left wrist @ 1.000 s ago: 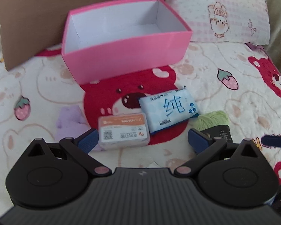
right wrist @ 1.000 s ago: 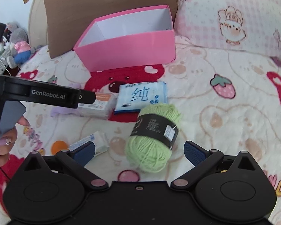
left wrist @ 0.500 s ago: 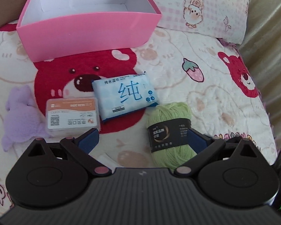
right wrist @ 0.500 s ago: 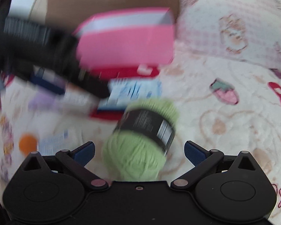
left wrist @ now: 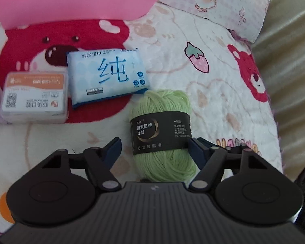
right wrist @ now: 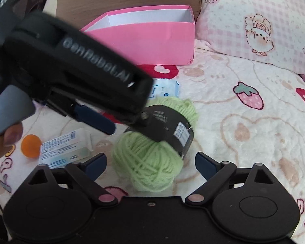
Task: Organize objects
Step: 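Close the left tool's fingers on the green yarn ball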
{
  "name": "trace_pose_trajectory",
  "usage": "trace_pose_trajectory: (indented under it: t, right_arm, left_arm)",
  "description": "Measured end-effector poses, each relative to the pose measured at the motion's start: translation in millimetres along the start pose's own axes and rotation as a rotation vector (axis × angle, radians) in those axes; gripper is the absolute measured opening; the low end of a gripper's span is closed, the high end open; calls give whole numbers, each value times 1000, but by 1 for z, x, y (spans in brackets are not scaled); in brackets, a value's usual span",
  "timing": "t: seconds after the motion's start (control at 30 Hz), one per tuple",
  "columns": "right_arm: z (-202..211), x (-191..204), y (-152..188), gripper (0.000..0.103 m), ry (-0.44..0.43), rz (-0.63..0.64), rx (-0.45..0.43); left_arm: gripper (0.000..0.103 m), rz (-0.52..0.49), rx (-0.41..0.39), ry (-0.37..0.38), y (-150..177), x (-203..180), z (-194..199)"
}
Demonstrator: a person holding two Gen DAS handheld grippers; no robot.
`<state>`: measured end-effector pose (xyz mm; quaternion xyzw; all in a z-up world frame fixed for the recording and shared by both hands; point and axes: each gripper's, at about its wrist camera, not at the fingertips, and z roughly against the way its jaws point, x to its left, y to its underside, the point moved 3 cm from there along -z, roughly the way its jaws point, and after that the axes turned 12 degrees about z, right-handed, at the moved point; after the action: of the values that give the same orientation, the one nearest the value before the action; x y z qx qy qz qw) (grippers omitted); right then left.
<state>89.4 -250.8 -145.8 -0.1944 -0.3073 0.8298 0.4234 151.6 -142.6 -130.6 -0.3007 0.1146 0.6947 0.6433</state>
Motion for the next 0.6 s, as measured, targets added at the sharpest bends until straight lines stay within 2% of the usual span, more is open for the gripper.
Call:
trace_pose_trajectory:
  t: [0.17,0.27,0.37,0.43,0.6]
  right_arm:
    - [-1,-8,4,81,-95,-85,20]
    - [-3,-15,7,75,-98,-126,35]
    - [-9,-21,11,75,-126,-170,42]
    - [-13,-21,14,75,-142,-157,25]
    - [-22,-30,15,72,-183,-150,15]
  left_arm:
    - [59,5,12,42,1,-1,-4]
    - [59,45,26,63,2,3,-11]
    - [60,56,36,70,1,7,-15]
    - [63,64,53,72,-2,10,-18]
    - [59,144,91,104,-4,22,-28]
